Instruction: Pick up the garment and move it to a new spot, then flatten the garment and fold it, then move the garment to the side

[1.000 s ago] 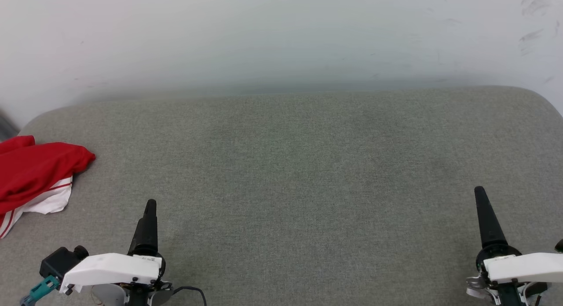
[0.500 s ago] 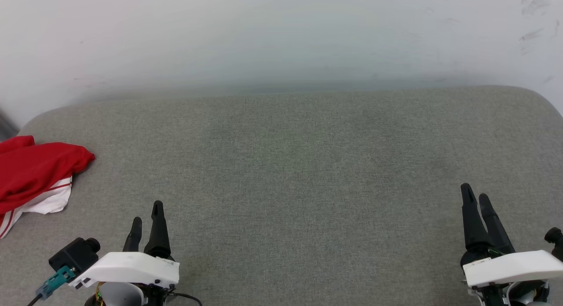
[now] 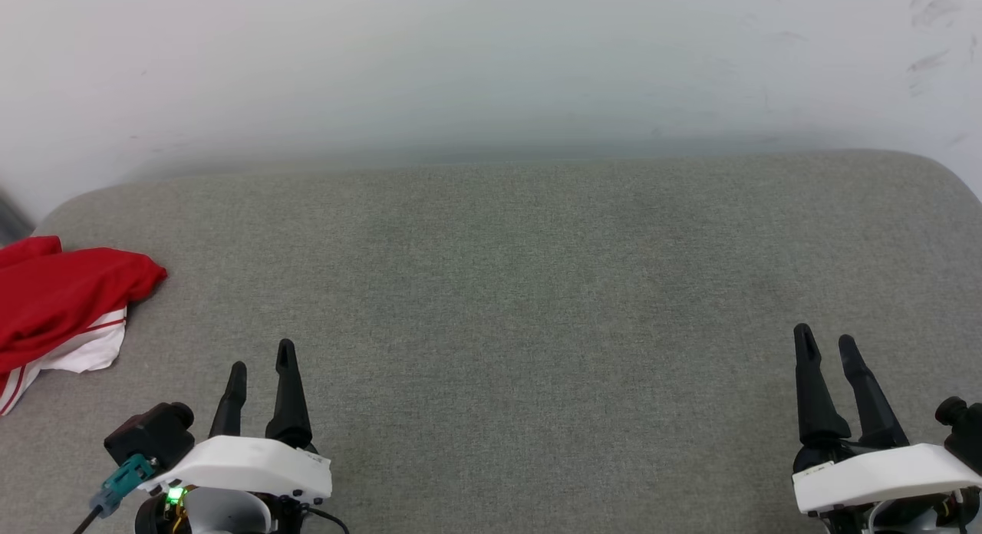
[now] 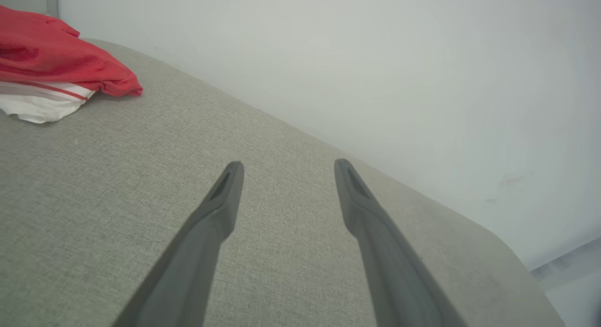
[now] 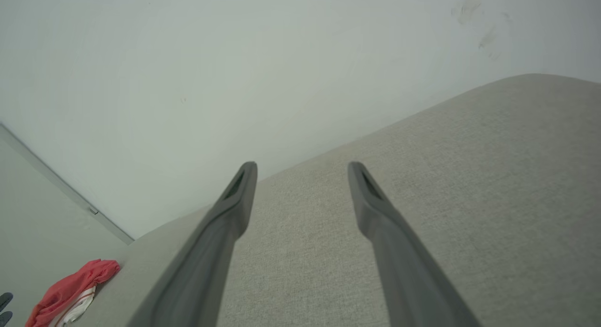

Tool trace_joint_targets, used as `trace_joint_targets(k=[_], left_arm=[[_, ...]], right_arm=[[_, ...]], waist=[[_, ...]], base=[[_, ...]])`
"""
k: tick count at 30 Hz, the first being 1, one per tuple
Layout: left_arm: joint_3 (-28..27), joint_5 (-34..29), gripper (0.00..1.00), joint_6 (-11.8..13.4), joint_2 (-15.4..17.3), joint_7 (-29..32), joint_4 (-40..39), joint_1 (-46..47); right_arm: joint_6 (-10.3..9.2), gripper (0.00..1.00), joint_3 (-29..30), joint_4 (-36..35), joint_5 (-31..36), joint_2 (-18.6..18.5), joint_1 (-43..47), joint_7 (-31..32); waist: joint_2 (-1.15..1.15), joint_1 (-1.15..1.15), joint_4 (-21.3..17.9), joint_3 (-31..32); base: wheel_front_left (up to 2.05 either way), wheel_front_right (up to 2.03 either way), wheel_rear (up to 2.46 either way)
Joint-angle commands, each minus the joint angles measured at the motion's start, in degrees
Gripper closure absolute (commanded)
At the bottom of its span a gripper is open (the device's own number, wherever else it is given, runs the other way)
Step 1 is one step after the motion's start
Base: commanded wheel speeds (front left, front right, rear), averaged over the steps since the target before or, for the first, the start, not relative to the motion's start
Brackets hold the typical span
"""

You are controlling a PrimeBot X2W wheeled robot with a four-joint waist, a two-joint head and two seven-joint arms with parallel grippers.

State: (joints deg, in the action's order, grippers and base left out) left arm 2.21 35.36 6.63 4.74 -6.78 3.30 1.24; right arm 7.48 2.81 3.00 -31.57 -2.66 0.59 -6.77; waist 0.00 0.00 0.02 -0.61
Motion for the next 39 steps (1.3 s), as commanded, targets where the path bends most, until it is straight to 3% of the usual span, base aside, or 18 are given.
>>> trace_joint_targets(k=[1, 20, 39], left_arm=[[0.4, -1.8, 0.00, 0.1, 0.4, -0.6, -1.1, -0.2], [1.7, -12.4, 0.00, -0.4, 0.5, -3.3, -1.3, -1.5], [0.4, -21.3, 0.00, -3.8, -1.1, -5.7, -2.2, -2.9]], right_arm=[[0.01, 0.00, -0.1, -1.1, 2.2, -0.3, 0.0, -0.6], [0.01, 0.00, -0.4, -3.5, 12.6, -0.3, 1.5, -3.3], [0.01, 0.00, 0.2, -4.8, 19.8, -0.3, 2.9, -5.7]], waist=[[0.00, 0.00, 0.0, 0.0], [0.00, 0.00, 0.1, -0.1], [0.00, 0.00, 0.0, 0.0]], base=[[0.00, 0.00, 0.00], [0.00, 0.00, 0.00], [0.00, 0.00, 0.00]])
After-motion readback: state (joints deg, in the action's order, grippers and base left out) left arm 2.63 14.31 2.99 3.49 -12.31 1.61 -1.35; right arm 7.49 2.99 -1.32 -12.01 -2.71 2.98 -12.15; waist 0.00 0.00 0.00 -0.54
